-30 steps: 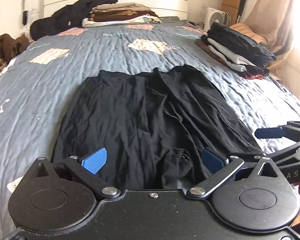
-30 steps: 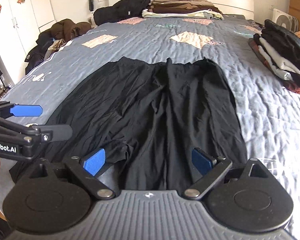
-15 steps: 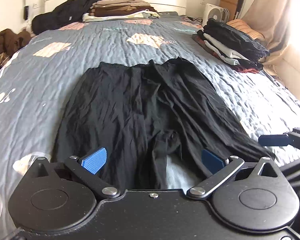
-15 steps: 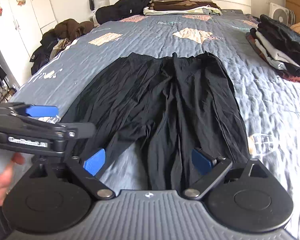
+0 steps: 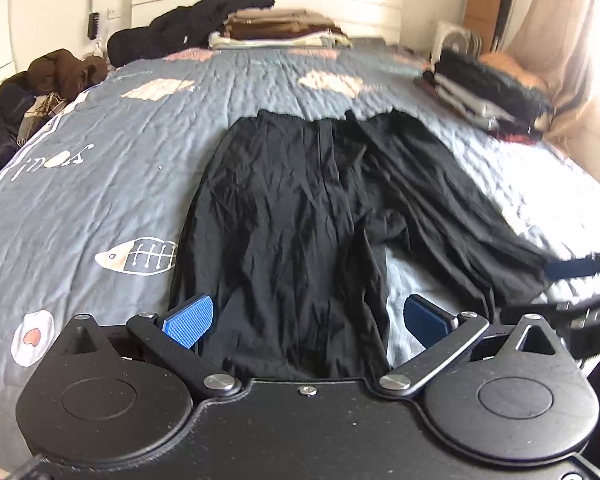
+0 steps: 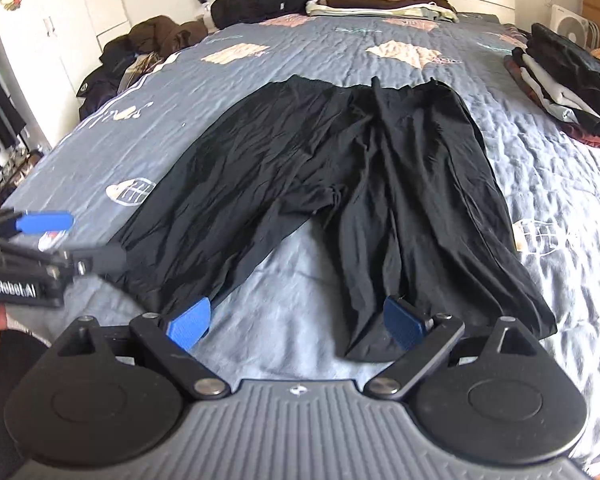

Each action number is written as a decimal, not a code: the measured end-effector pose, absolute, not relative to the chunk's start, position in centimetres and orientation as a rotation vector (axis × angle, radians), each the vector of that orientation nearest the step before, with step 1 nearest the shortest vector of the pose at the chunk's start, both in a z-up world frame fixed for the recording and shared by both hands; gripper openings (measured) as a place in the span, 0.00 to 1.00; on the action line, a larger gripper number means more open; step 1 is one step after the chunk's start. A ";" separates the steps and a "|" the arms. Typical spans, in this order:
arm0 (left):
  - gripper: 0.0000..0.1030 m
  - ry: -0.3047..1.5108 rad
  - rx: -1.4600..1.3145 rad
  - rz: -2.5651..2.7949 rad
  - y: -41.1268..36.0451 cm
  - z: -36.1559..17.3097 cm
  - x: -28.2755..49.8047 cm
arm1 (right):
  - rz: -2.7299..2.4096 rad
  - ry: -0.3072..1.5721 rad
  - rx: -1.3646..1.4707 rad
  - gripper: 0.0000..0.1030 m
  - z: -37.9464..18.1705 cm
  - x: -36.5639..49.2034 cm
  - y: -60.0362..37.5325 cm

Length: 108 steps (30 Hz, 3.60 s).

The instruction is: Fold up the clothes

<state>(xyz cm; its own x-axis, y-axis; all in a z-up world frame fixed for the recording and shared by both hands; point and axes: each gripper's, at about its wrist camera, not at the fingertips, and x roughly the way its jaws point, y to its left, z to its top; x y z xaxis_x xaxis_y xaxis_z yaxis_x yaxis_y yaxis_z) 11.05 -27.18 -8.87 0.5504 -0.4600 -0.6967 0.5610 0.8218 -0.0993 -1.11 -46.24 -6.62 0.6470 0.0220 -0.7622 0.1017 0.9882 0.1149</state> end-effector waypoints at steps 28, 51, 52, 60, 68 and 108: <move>0.44 0.778 0.212 -1.118 -39.8 -16.2 6.9 | -0.033 0.917 0.145 0.91 -6.2 -5.7 -61.9; 0.00 0.954 -0.020 -1.069 -39.0 -18.3 10.1 | 0.021 0.903 0.239 0.91 -8.5 -4.0 -64.1; 0.00 0.960 -0.053 -1.064 -38.2 -18.1 10.2 | 0.021 0.902 0.239 0.91 -8.4 -4.0 -64.2; 0.12 0.987 0.058 -1.153 -38.7 -17.2 7.0 | -0.002 0.896 0.257 0.91 -8.3 -4.2 -64.9; 0.69 0.867 0.036 -1.097 -36.5 -14.1 6.8 | -0.017 0.893 0.266 0.91 -8.4 -4.7 -65.3; 0.90 0.680 0.130 -0.621 -31.4 -7.1 31.2 | 0.085 0.895 0.329 0.91 -8.8 30.6 -57.9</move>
